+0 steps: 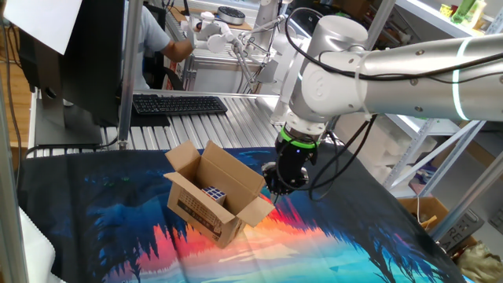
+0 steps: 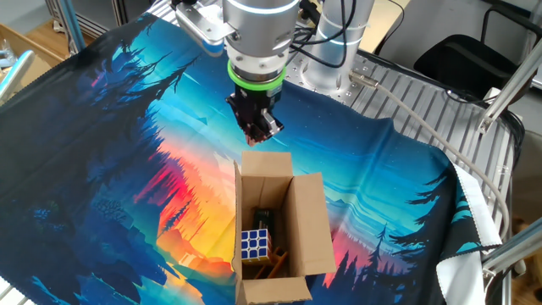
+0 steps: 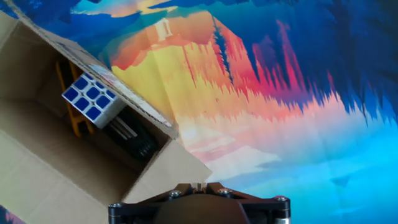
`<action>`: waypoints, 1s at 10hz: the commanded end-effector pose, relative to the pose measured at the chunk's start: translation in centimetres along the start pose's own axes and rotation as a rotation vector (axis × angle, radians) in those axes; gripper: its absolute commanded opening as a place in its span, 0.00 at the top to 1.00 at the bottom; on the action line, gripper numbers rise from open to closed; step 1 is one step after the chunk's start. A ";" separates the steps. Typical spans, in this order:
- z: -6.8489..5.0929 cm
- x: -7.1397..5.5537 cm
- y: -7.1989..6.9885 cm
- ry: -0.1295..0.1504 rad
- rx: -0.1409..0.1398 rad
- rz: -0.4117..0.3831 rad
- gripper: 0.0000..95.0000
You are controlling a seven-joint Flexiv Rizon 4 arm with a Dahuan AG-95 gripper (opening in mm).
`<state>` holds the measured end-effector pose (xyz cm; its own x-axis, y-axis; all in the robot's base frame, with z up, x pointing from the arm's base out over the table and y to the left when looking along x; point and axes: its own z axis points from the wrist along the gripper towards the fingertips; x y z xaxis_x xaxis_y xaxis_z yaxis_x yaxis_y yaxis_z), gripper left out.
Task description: Cover the box
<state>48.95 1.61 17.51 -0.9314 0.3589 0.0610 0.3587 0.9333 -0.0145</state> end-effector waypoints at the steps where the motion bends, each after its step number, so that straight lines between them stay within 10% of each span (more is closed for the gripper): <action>1: 0.7 0.7 -0.2 -0.009 -0.001 0.117 0.80; 7: 0.8 3.0 0.2 0.007 -0.027 0.367 0.80; 8: 0.9 3.2 0.3 0.012 -0.034 0.390 0.60; 10: 1.1 3.5 0.3 0.024 -0.048 0.448 0.60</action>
<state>45.83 3.05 16.70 -0.7039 0.7061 0.0769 0.7081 0.7061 -0.0025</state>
